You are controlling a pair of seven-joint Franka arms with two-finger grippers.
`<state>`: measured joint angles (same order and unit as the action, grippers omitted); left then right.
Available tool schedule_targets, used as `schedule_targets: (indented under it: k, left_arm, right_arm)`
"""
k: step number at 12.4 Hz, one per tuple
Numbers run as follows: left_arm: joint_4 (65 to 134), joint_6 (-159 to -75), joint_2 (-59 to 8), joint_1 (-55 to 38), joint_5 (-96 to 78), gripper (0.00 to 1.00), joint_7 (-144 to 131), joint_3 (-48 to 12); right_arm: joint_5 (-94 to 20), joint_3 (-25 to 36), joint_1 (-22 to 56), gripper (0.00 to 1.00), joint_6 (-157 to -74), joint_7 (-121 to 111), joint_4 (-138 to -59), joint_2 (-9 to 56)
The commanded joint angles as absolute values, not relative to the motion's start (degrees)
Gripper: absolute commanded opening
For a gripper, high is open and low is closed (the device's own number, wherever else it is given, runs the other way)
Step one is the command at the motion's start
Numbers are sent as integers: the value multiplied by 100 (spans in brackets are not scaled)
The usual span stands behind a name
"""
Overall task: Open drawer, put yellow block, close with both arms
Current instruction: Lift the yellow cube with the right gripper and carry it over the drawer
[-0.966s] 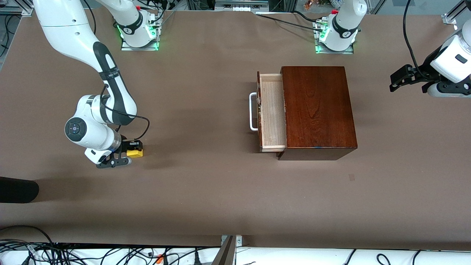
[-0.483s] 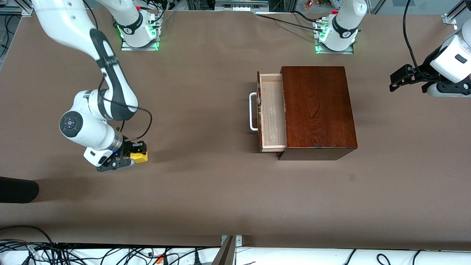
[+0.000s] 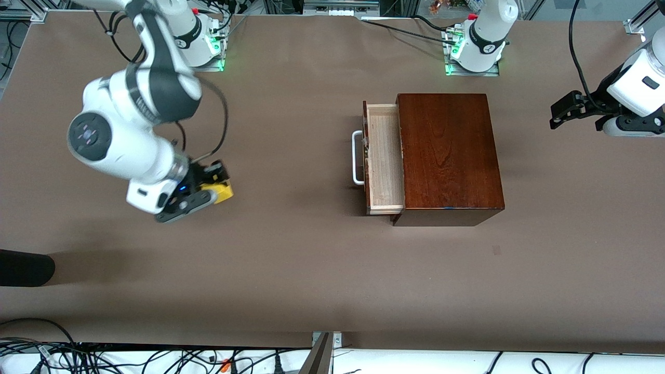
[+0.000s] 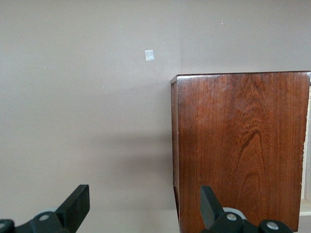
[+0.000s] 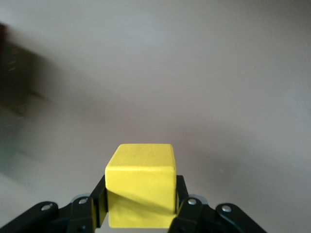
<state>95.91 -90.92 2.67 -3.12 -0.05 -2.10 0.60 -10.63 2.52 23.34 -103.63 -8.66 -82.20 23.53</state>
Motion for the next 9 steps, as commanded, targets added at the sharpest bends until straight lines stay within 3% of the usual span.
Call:
schedule_targets:
  k: [1, 6, 9]
  left_arm:
    - [9483, -8965, 272, -343, -53, 100, -246, 79]
    - [9483, -8965, 264, -343, -53, 100, -237, 79]
    - [9483, -8965, 272, -343, -53, 100, -246, 79]
  right_arm:
    - [-915, 299, 3205, 15, -10213, -800, -7710, 2496]
    - [-246, 299, 4857, 15, -10266, -826, -6358, 3329]
    - [-237, 308, 5377, 15, -10396, -835, -5653, 3875]
